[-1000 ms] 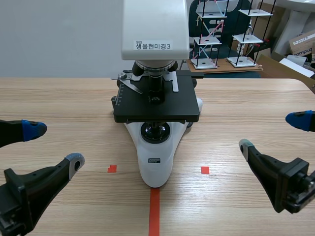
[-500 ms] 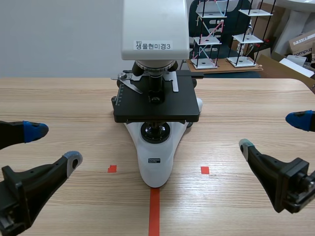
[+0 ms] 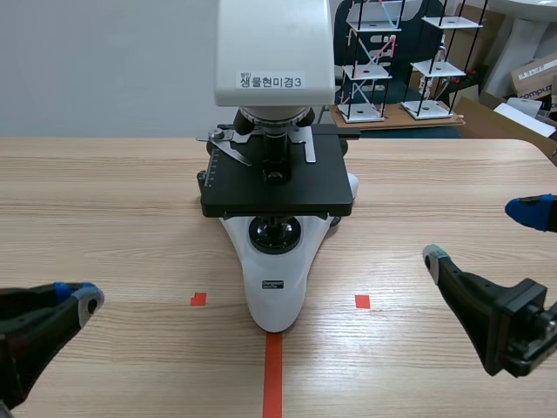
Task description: Point at the diaphragm
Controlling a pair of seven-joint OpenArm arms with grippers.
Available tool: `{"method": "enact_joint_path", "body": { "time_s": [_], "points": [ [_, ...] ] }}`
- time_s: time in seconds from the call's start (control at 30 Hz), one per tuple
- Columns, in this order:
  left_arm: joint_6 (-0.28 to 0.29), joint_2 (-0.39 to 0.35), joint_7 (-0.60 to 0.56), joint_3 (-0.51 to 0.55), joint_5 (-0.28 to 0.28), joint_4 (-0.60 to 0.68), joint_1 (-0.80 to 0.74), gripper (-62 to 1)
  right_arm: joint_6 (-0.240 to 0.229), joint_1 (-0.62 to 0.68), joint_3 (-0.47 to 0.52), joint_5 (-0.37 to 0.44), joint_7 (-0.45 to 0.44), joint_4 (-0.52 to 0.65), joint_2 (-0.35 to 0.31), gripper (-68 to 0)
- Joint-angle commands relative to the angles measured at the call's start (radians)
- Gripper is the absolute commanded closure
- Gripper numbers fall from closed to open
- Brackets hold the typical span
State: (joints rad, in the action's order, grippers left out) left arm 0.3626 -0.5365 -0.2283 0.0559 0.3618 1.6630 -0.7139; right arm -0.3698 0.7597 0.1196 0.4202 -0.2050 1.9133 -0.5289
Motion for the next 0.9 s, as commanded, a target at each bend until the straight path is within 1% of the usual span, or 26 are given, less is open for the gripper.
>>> {"method": "enact_joint_path", "body": {
  "time_s": [0.0, 0.03, 0.13, 0.23, 0.6, 0.73, 0.87],
  "points": [
    [-0.001, 0.003, -0.051, -0.020, 0.005, -0.029, 0.040, -1.7, 0.003, -0.012, -0.001, 0.011, -0.023, 0.009, -0.005, -60.8],
    [-0.001, 0.003, -0.078, -0.035, -0.013, -0.062, 0.061, -1.7, 0.003, -0.012, -0.001, 0.011, -0.023, 0.009, -0.005, -60.8],
    [-0.001, 0.003, -0.143, -0.088, -0.114, -0.166, 0.132, -1.7, 0.003, -0.012, -0.001, 0.011, -0.023, 0.009, -0.005, -60.8],
    [-0.001, 0.003, -0.192, -0.151, -0.167, -0.275, 0.207, -1.7, 0.003, -0.012, -0.001, 0.011, -0.023, 0.009, -0.005, -60.8],
    [-0.002, 0.008, -0.475, -0.406, -0.172, -0.684, 0.501, -1.7, 0.003, -0.012, -0.001, 0.011, -0.023, 0.009, -0.005, -60.8],
    [-0.002, 0.027, -0.634, -0.494, -0.172, -0.849, 0.599, -1.7, 0.003, -0.012, -0.001, 0.011, -0.023, 0.009, -0.005, -60.8],
    [-0.002, 0.068, -0.782, -0.581, -0.172, -1.005, 0.691, -1.7, 0.003, -0.012, -0.001, 0.012, -0.023, 0.009, -0.005, -60.8]
  ]
}}
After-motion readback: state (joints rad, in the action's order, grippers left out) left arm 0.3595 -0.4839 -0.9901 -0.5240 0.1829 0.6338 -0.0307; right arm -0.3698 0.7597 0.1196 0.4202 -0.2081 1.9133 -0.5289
